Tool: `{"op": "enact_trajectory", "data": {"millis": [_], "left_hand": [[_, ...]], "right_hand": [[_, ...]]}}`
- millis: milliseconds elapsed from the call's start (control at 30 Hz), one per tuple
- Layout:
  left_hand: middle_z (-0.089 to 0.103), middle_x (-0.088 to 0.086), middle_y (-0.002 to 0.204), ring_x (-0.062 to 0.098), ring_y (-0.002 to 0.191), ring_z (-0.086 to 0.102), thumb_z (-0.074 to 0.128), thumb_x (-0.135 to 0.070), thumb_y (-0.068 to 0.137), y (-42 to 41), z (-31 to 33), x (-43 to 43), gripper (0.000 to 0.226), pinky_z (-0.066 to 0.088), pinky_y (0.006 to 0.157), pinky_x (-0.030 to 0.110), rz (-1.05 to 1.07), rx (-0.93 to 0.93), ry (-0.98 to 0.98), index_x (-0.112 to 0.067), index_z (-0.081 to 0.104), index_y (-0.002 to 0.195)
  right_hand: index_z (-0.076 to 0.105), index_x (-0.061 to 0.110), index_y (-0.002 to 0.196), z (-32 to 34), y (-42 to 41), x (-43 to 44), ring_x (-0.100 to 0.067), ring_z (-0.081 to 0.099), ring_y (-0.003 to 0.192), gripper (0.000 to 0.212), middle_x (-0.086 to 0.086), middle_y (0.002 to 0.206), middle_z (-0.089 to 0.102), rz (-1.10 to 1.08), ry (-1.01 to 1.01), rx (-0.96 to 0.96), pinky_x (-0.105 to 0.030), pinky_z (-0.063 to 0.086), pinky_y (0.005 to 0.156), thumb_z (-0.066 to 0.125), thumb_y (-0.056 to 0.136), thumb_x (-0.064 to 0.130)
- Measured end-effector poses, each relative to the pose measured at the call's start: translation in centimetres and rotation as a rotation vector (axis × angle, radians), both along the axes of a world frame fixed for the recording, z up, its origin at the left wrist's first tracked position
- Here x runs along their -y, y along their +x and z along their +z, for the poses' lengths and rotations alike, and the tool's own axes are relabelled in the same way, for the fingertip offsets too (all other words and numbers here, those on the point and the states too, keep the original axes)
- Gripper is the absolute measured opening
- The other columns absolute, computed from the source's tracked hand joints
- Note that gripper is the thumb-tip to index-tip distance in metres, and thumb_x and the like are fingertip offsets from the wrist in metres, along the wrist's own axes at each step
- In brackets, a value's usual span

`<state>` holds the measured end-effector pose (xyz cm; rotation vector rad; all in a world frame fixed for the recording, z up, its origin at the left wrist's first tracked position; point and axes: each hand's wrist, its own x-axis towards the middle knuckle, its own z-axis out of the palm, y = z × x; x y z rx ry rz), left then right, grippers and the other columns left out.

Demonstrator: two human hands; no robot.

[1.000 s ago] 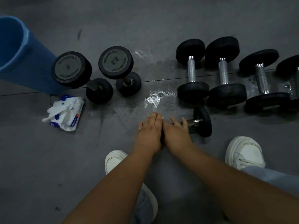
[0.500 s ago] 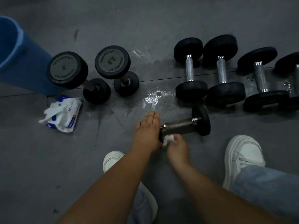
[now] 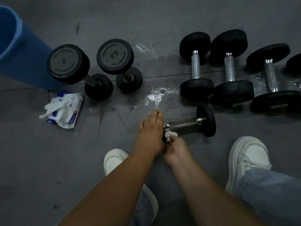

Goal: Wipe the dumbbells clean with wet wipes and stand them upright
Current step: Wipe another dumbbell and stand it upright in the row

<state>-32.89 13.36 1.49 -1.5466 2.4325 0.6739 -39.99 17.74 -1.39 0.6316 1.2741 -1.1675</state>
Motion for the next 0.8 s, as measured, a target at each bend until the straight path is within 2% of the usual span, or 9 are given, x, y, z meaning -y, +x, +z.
{"op": "enact_trajectory", "data": {"millis": [167, 300, 367, 400, 467, 500, 567, 700, 800], "left_hand": [[0.007, 0.002, 0.163, 0.02, 0.15, 0.014, 0.069, -0.038, 0.08, 0.0, 0.1, -0.1, 0.096, 0.014, 0.119, 0.044, 0.002, 0.001, 0.022, -0.017, 0.012, 0.154], [0.007, 0.002, 0.164, 0.02, 0.15, 0.014, 0.072, -0.038, 0.078, 0.0, 0.2, 0.5, 0.1, 0.015, 0.12, 0.043, -0.006, 0.011, 0.026, -0.017, 0.011, 0.154], [0.006, 0.003, 0.164, 0.02, 0.15, 0.014, 0.068, -0.039, 0.082, 0.0, 0.2, 0.4, 0.095, 0.014, 0.12, 0.042, 0.004, 0.002, 0.023, -0.017, 0.01, 0.155], [0.005, 0.003, 0.164, 0.019, 0.15, 0.013, 0.065, -0.039, 0.086, 0.0, 0.1, 0.4, 0.091, 0.013, 0.119, 0.042, 0.01, -0.008, 0.027, -0.017, 0.01, 0.155], [0.003, 0.002, 0.165, 0.019, 0.151, 0.01, 0.061, -0.038, 0.089, 0.2, 0.1, 0.3, 0.087, 0.012, 0.12, 0.043, 0.005, -0.013, 0.035, -0.017, 0.009, 0.156], [0.003, 0.002, 0.165, 0.018, 0.151, 0.009, 0.061, -0.037, 0.089, 0.2, 0.2, 0.3, 0.087, 0.012, 0.12, 0.043, -0.003, -0.004, 0.034, -0.018, 0.008, 0.156], [0.002, 0.002, 0.165, 0.019, 0.151, 0.008, 0.064, -0.034, 0.087, 0.2, 0.3, 0.3, 0.09, 0.013, 0.12, 0.043, -0.018, 0.007, 0.032, -0.017, 0.008, 0.156], [0.003, 0.003, 0.165, 0.02, 0.151, 0.009, 0.067, -0.032, 0.085, 0.2, 0.1, 0.2, 0.093, 0.013, 0.119, 0.043, -0.007, -0.008, 0.033, -0.017, 0.009, 0.156], [0.002, 0.002, 0.164, 0.019, 0.151, 0.008, 0.071, -0.032, 0.081, 0.2, 0.1, 0.2, 0.099, 0.012, 0.12, 0.043, -0.027, 0.022, 0.03, -0.018, 0.008, 0.156]], "right_hand": [[0.053, 0.013, 0.072, 0.0, -0.6, 0.7, -0.017, 0.049, 0.065, 0.029, -0.004, 0.061, 0.057, 0.026, 0.009, -0.019, -0.026, 0.042, 0.062, 0.037, 0.092, -0.001], [0.065, 0.006, 0.097, 1.7, -0.4, -1.1, -0.019, 0.059, 0.08, 0.02, -0.012, 0.087, 0.066, 0.135, -0.087, -0.195, -0.027, 0.048, 0.078, 0.049, 0.09, -0.004], [0.064, 0.01, 0.102, 2.9, -0.9, -1.3, -0.015, 0.061, 0.08, 0.015, -0.005, 0.087, 0.069, 0.244, -0.172, -0.526, -0.021, 0.049, 0.073, 0.054, 0.091, 0.005], [0.064, 0.015, 0.103, 2.9, -1.5, -0.6, -0.015, 0.062, 0.085, 0.015, -0.001, 0.09, 0.07, 0.418, -0.189, -0.824, -0.023, 0.05, 0.077, 0.054, 0.092, 0.014], [0.06, 0.026, 0.115, 2.1, -2.8, 0.9, -0.015, 0.057, 0.11, 0.029, 0.005, 0.108, 0.068, 1.024, -0.167, -1.421, -0.033, 0.036, 0.099, 0.047, 0.089, 0.026], [0.054, 0.029, 0.123, 1.6, -3.2, 1.0, -0.014, 0.048, 0.123, 0.035, 0.007, 0.118, 0.065, 1.291, -0.181, -1.54, -0.035, 0.023, 0.107, 0.045, 0.09, 0.027], [0.046, 0.03, 0.133, 1.1, -3.5, -0.2, -0.013, 0.037, 0.135, 0.042, 0.011, 0.127, 0.061, 1.518, -0.232, -1.598, -0.038, 0.01, 0.11, 0.048, 0.091, 0.026], [0.053, 0.021, 0.131, 1.1, -3.1, -2.4, -0.016, 0.048, 0.13, 0.051, 0.006, 0.121, 0.065, 1.499, -0.274, -1.759, -0.043, 0.016, 0.107, 0.058, 0.08, 0.02], [0.04, 0.03, 0.139, 0.9, -3.9, 0.7, -0.013, 0.026, 0.143, 0.049, 0.014, 0.132, 0.057, 1.656, -0.247, -1.655, -0.045, 0.0, 0.112, 0.046, 0.091, 0.029]]}}
